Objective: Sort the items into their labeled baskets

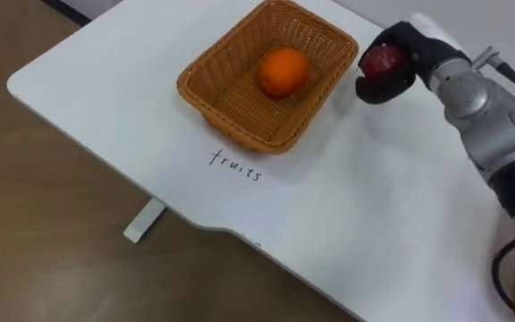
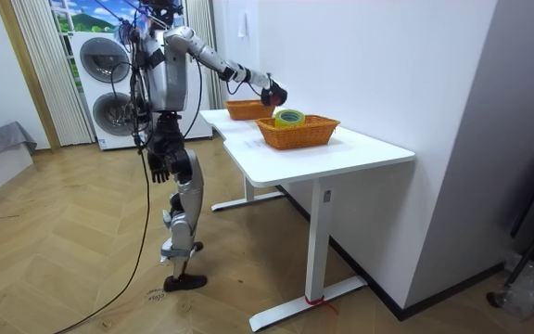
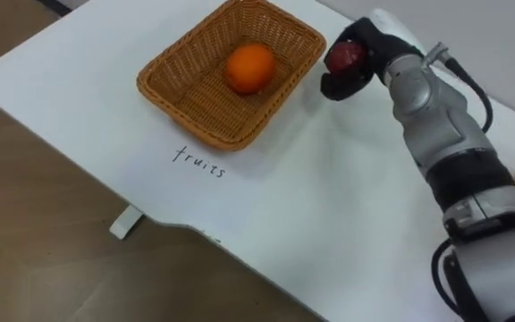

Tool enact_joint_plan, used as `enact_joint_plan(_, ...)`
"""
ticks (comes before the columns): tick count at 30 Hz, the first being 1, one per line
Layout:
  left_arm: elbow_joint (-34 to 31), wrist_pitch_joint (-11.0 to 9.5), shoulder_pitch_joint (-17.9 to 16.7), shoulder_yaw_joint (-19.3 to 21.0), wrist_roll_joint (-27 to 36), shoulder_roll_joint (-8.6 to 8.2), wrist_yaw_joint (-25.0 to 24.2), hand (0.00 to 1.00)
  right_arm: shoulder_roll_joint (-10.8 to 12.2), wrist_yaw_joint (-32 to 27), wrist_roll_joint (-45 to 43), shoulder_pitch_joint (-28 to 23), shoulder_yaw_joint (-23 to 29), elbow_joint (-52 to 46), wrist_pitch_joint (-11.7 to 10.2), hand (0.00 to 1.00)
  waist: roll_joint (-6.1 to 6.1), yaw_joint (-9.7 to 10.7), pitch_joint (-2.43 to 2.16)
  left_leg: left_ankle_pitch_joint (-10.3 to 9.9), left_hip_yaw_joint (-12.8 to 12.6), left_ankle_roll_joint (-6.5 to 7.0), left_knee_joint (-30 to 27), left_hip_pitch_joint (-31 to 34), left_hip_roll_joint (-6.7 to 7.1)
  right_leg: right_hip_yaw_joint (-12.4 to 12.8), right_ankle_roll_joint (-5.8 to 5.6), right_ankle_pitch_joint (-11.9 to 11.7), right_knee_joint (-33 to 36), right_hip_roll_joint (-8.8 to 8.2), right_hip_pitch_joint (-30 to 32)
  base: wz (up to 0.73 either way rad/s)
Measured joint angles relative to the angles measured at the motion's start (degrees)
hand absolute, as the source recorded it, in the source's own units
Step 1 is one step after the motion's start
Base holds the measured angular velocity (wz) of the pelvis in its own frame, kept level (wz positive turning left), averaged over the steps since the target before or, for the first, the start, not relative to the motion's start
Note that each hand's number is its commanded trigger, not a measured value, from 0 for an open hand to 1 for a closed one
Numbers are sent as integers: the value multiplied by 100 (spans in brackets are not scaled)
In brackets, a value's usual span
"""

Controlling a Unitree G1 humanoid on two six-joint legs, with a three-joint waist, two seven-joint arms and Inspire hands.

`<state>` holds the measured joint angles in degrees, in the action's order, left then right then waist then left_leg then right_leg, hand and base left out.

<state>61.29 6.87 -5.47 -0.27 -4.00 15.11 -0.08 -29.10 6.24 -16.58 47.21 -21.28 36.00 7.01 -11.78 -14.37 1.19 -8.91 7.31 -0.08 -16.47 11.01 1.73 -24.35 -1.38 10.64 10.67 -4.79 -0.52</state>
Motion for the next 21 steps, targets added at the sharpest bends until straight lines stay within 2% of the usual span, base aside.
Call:
enact_joint_plan(4, 1, -2, -55, 30, 36, -6, 90, 0, -50, 104, -48, 0, 1, -435, 44, 100, 71, 68, -58, 3, -44, -1, 119, -294, -5, 17, -2, 2, -2, -7, -217, -11)
enact_joint_plan(6, -20, 14, -155, 182, 131, -70, 154, 0, -79, 169, -112, 0, 5, -742, 73, 100, 108, 150, -130, 2, -82, 0, 130, -387, -7, 48, -14, 9, -4, -9, -300, -8)
enact_joint_plan(11, -220, 37, -326, 381, 100, -220, 212, 0, -118, 235, -410, 0, 68, -1073, 312, 100, 97, 216, -138, 7, -77, -4, 175, -544, 2, 54, -17, 10, -11, -10, -467, -1)
enact_joint_plan(14, -234, 40, -346, 457, 109, -235, 204, 0, -117, 265, -431, -1, 188, -1214, 326, 100, 98, 230, -136, 20, -69, -4, 172, -579, 6, 53, -17, 11, -9, -12, -509, 0)
enact_joint_plan(17, -233, 57, -358, 467, 111, -232, 182, 0, -115, 269, -472, -14, 228, -1626, 496, 100, 100, 222, -134, 38, -61, -7, 179, -587, 8, 56, -16, 11, -8, -13, -512, 0)
enact_joint_plan(21, -228, 83, -329, 466, 127, -238, 187, 0, -51, 289, -602, -160, 229, -2219, 548, 100, 103, 210, -126, 78, -11, -11, 279, -709, 23, 23, -19, 13, -8, -20, -607, 5)
